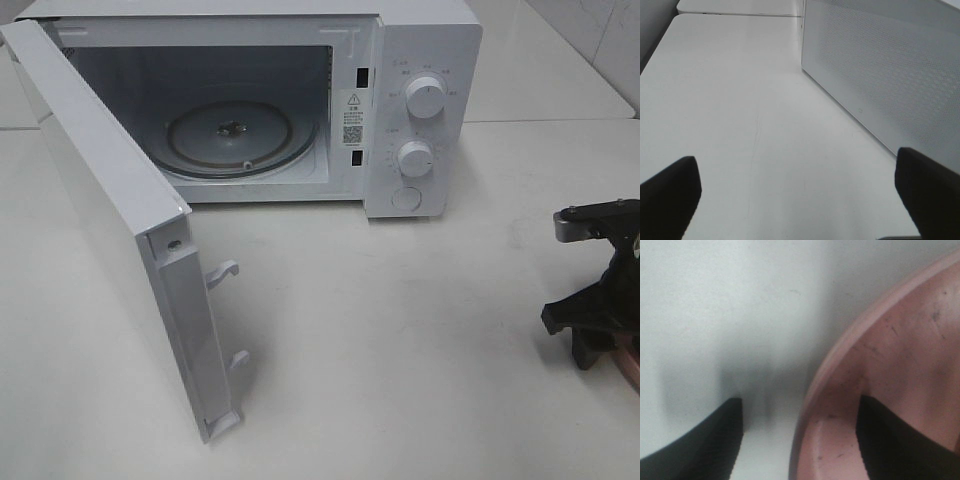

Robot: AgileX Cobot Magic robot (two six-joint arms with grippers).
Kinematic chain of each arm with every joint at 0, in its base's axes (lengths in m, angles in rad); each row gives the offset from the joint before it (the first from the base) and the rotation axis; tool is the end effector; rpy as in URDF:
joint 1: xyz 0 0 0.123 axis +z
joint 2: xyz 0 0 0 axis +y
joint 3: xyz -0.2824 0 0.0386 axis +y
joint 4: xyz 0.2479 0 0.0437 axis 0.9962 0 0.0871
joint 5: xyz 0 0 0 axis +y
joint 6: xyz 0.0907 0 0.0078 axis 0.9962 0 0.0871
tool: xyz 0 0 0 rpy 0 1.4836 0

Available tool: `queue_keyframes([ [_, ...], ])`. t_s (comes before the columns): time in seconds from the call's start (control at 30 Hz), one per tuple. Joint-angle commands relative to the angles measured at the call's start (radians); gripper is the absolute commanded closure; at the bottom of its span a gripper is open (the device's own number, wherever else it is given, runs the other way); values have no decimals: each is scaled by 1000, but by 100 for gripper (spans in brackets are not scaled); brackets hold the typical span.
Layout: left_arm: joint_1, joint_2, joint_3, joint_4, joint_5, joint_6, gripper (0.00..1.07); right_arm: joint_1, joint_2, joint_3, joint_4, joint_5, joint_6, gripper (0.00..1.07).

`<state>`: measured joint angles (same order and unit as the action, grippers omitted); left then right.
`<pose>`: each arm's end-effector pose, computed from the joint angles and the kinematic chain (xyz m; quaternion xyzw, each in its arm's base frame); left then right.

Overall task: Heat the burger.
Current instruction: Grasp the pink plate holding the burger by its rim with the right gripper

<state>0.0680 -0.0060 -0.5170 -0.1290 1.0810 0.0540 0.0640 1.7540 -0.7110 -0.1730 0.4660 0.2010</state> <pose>-0.0083 -0.0109 0.2807 -0.0021 0.8508 -0.0324 0.5245 0.2658 0.0100 0.1118 -0.0059 0.9962 -0.0343 0.0794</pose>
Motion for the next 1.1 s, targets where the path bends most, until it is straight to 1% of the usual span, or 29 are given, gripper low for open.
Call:
queue_keyframes([
  [0.03,2,-18,2,-6,-13,0,9,-4,26,8,-22,3,25,68],
  [0.07,2,-18,2,-6,-13,0,9,-4,26,8,-22,10,25,83],
  [0.1,2,-18,2,-6,-13,0,9,-4,26,8,-22,10,25,83],
  [0.13,2,-18,2,-6,-13,0,9,-4,26,8,-23,12,25,100],
  [0.17,2,-18,2,-6,-13,0,9,-4,26,8,-23,12,25,100],
  [0.2,2,-18,2,-6,-13,0,9,-4,26,8,-23,12,25,107],
  [0.6,2,-18,2,-6,-13,0,9,-3,19,8,-22,40,31,107],
  [0.83,2,-18,2,-6,-13,0,9,-3,-48,9,-29,85,32,107],
  [1.1,2,-18,2,-6,-13,0,9,-3,-79,10,-32,134,32,107],
])
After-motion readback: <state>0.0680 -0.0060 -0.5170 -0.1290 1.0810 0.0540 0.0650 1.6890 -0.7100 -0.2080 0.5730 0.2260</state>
